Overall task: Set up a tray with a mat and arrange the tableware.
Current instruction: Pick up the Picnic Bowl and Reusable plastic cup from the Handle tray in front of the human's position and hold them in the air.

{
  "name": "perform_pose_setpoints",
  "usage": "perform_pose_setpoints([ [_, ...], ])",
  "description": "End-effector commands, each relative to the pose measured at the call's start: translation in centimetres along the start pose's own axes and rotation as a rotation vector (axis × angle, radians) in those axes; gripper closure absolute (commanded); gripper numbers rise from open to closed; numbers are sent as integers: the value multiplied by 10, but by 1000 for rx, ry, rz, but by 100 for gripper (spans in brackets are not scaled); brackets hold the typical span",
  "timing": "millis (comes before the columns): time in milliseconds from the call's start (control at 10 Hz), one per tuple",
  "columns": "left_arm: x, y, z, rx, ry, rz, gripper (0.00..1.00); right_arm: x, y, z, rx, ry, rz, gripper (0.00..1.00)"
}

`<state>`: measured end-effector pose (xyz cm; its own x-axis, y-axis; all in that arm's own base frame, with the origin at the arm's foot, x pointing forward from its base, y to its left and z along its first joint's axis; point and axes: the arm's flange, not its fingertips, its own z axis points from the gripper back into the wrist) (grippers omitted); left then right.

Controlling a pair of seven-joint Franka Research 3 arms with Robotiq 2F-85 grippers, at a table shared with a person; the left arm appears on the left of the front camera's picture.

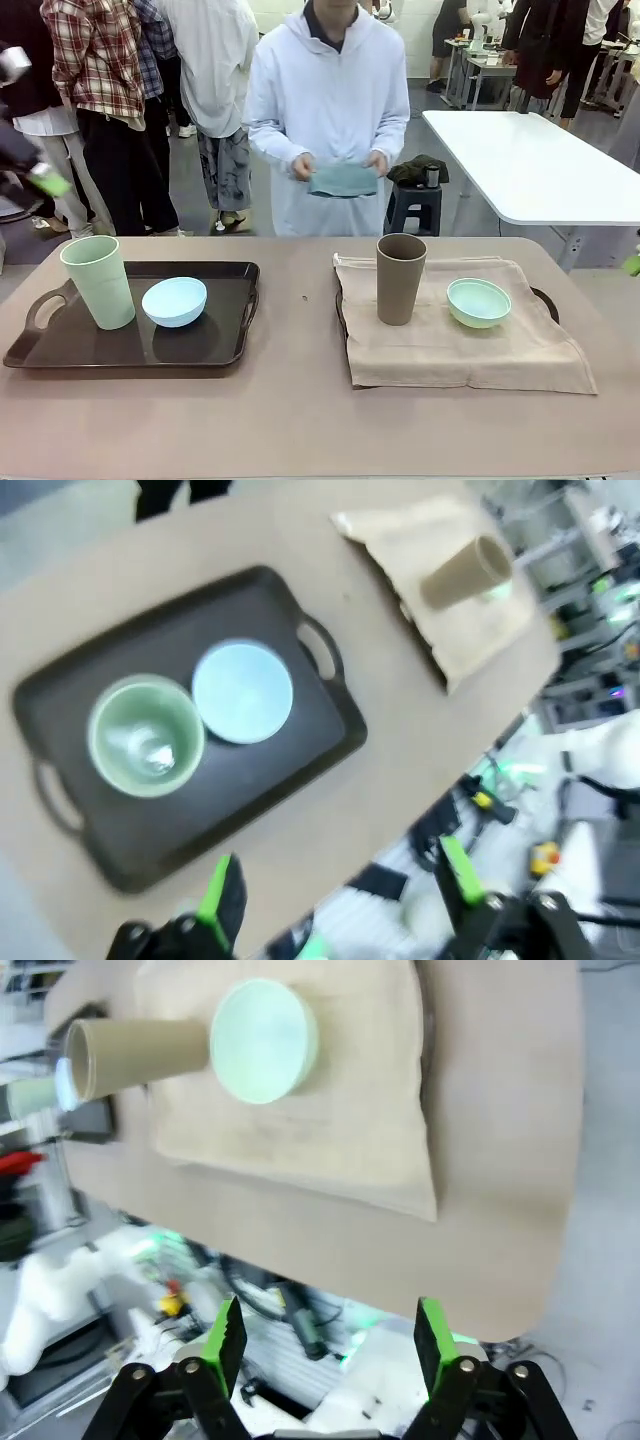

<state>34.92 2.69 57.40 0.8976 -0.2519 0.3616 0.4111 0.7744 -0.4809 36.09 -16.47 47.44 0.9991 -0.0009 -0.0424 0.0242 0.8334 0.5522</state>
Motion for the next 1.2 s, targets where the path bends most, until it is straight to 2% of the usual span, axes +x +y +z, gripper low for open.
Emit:
perform_pose_setpoints([
  [0, -24, 46, 23, -95, -47, 112, 0, 11, -23, 18, 255, 7, -8, 12],
  [100, -41, 75, 36, -148, -82, 169, 0, 10, -35, 23, 349, 15, -18, 12],
  [300, -75, 128, 52, -253, -138, 262, 0, 8, -56, 27, 442, 37, -37, 12],
  [500, -99, 160, 52, -313, -174, 334, 0, 3, -70, 28, 536, 54, -30, 12],
  [700, -110, 164, 52, -331, -240, 334, 0, 5, -76, 22, 530, 52, -60, 12],
  [800, -114, 155, 49, -320, -253, 305, 0, 4, -75, 19, 493, 37, -61, 12],
  [900, -115, 169, 50, -313, -208, 364, 0, -3, -77, 19, 519, 62, -63, 12],
  [1100, -115, 169, 50, -313, -208, 364, 0, -3, -77, 19, 519, 62, -63, 12],
])
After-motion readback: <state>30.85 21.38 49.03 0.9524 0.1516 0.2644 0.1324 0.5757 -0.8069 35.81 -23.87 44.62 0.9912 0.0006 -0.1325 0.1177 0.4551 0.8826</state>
